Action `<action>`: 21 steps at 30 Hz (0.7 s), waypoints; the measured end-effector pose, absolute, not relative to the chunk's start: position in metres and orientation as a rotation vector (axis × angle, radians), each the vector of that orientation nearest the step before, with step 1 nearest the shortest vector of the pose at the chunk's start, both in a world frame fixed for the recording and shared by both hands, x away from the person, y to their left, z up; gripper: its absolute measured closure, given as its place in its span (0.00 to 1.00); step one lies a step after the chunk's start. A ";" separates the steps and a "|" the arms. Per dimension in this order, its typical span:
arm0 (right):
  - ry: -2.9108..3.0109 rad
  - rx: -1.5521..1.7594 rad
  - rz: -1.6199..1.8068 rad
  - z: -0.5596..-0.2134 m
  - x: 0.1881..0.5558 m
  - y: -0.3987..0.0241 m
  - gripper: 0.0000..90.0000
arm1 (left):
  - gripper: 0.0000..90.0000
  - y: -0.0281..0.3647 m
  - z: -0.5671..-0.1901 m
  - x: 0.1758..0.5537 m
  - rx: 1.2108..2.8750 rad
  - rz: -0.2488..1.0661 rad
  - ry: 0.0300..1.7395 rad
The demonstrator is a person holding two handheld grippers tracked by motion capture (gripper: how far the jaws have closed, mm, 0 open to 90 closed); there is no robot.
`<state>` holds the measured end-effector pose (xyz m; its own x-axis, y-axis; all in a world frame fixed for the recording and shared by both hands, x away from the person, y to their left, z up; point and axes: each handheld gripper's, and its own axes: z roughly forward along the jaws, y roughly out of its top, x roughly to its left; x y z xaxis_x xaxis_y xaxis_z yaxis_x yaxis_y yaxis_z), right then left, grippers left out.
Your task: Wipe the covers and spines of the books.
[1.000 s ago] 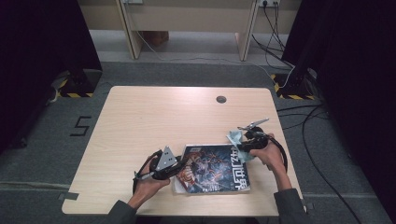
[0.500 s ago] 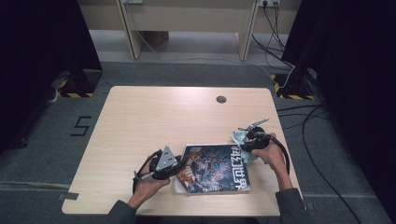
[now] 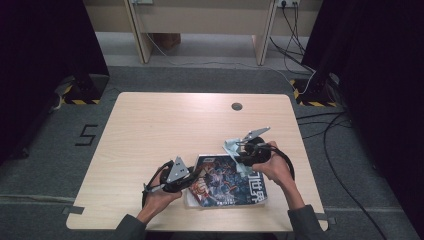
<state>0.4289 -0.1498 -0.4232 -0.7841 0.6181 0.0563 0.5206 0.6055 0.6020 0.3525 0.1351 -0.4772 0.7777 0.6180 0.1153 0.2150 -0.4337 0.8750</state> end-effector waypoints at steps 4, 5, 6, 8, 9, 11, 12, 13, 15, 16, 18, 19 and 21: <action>2.673 0.934 0.945 -0.420 0.427 -0.145 0.87 | 0.88 0.135 -0.477 0.352 2.006 0.529 0.625; 2.673 0.932 0.954 -0.421 0.427 -0.146 0.87 | 0.88 0.135 -0.477 0.353 2.005 0.528 0.625; 2.672 0.949 0.969 -0.422 0.428 -0.148 0.87 | 0.88 0.135 -0.478 0.353 2.005 0.526 0.626; 2.652 0.975 0.956 -0.422 0.430 -0.154 0.87 | 0.88 0.136 -0.477 0.352 1.999 0.523 0.629; 2.637 1.002 0.959 -0.422 0.431 -0.157 0.87 | 0.88 0.136 -0.477 0.352 1.998 0.520 0.629; 2.621 1.025 0.967 -0.422 0.432 -0.166 0.87 | 0.88 0.136 -0.477 0.353 1.999 0.523 0.630; 2.611 1.035 0.963 -0.422 0.433 -0.170 0.87 | 0.88 0.137 -0.477 0.353 1.998 0.518 0.633; 2.595 1.060 0.958 -0.421 0.434 -0.177 0.87 | 0.88 0.137 -0.478 0.354 1.995 0.515 0.639; 2.566 1.101 0.967 -0.421 0.436 -0.189 0.87 | 0.88 0.137 -0.478 0.354 1.993 0.510 0.642; 2.548 1.117 0.966 -0.420 0.436 -0.194 0.87 | 0.88 0.137 -0.478 0.354 1.994 0.511 0.643; 2.524 1.148 0.968 -0.420 0.437 -0.206 0.87 | 0.88 0.138 -0.478 0.354 1.994 0.509 0.647; 2.512 1.168 0.963 -0.419 0.437 -0.212 0.87 | 0.88 0.138 -0.478 0.354 1.993 0.510 0.647; 2.488 1.192 0.945 -0.419 0.437 -0.224 0.87 | 0.88 0.138 -0.478 0.354 1.991 0.510 0.648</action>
<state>0.4375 -0.2239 -0.4191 -0.6447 0.7612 0.0709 0.6162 0.4625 0.6374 0.3544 0.1380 -0.4784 0.7728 0.6285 0.0886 0.2336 -0.4114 0.8810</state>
